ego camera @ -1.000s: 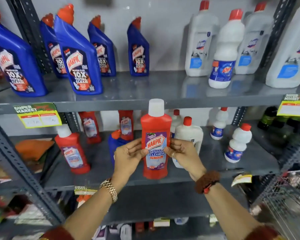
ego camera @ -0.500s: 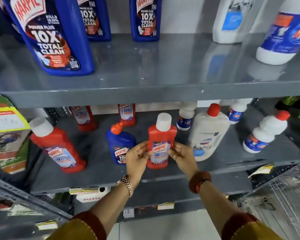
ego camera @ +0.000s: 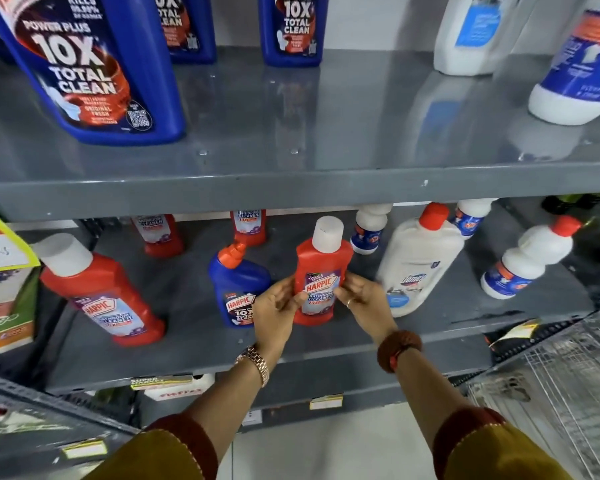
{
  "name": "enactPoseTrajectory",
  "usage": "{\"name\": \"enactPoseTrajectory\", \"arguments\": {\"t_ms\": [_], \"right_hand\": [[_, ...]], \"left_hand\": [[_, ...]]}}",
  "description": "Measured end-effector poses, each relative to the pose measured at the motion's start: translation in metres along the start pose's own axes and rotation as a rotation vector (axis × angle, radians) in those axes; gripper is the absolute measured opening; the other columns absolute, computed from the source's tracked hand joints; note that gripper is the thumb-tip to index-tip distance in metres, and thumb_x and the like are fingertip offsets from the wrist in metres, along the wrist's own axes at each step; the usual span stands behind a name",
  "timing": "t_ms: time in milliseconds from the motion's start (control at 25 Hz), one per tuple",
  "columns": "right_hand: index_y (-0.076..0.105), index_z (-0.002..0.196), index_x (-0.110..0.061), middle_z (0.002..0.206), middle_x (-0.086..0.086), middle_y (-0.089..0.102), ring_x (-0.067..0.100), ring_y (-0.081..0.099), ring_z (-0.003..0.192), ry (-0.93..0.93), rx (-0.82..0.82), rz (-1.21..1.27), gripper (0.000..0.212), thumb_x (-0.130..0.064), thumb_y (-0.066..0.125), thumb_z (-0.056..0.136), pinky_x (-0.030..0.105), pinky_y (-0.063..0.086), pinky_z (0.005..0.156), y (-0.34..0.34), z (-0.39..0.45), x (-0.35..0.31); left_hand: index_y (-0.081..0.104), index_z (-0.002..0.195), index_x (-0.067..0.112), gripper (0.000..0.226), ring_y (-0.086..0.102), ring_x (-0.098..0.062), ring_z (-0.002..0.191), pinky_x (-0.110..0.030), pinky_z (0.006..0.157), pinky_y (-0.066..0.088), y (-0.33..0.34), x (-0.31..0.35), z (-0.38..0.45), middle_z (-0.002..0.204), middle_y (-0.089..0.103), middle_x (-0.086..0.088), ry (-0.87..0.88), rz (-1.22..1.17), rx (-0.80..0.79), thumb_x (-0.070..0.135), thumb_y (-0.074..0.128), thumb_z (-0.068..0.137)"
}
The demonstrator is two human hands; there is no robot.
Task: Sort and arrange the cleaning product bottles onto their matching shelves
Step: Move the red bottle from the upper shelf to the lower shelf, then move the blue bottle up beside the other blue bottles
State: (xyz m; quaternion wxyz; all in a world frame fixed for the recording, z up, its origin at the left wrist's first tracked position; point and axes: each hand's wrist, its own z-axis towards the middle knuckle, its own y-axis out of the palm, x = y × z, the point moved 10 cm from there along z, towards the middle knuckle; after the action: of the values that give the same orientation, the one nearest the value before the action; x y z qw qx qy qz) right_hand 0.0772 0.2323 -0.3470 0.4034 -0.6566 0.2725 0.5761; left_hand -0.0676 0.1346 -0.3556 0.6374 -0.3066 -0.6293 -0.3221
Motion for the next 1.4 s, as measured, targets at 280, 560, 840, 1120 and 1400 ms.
{"name": "enactPoseTrajectory", "arguments": {"t_ms": [280,560,840,1120,1400], "right_hand": [[0.069,0.099,-0.008,0.093,0.007,0.067,0.02,0.062,0.09,0.306,-0.063,-0.264,0.021,-0.002,0.058,0.082,0.036,0.053,0.085,0.007,-0.043,0.062],[0.065,0.107,-0.012,0.108,0.007,0.068,0.02,0.063,0.103,0.219,-0.225,-0.129,0.026,-0.003,0.057,0.084,0.027,0.051,0.086,0.081,-0.045,0.04],[0.028,0.138,-0.01,0.14,0.008,0.045,0.023,0.042,0.131,0.178,-0.294,-0.117,0.061,0.004,0.052,0.085,0.035,0.036,0.107,0.138,-0.008,0.016],[0.045,0.127,-0.015,0.125,0.012,0.06,0.027,0.057,0.114,0.171,-0.146,-0.132,0.051,-0.005,0.062,0.08,0.048,0.046,0.099,0.144,0.019,0.019],[0.049,0.122,-0.015,0.121,0.011,0.062,0.024,0.059,0.112,0.148,-0.187,-0.075,0.047,-0.002,0.063,0.079,0.043,0.049,0.096,0.134,-0.017,0.02]], "left_hand": [[0.065,0.114,0.011,0.034,0.066,0.002,0.095,-0.006,0.08,0.049,-0.063,-0.037,-0.053,0.103,0.069,0.012,-0.083,0.132,0.053,0.011,0.068,0.08],[0.067,0.108,0.007,0.026,0.064,-0.012,0.098,0.003,0.075,0.044,-0.167,-0.035,-0.051,0.114,0.067,-0.005,-0.055,0.431,0.2,0.01,0.064,0.083],[0.055,0.122,0.001,0.039,0.062,0.005,0.099,-0.003,0.08,0.046,-0.145,-0.013,-0.006,0.118,0.06,0.0,-0.036,0.312,0.01,-0.002,0.06,0.083],[0.058,0.115,0.003,0.039,0.065,0.005,0.087,-0.02,0.09,0.051,-0.126,-0.022,0.018,0.11,0.066,-0.009,-0.094,0.286,-0.157,-0.003,0.067,0.077],[0.059,0.113,-0.002,0.038,0.065,0.011,0.08,-0.011,0.079,0.052,-0.124,-0.028,-0.018,0.111,0.065,-0.01,-0.125,0.277,-0.093,-0.011,0.063,0.076]]}}
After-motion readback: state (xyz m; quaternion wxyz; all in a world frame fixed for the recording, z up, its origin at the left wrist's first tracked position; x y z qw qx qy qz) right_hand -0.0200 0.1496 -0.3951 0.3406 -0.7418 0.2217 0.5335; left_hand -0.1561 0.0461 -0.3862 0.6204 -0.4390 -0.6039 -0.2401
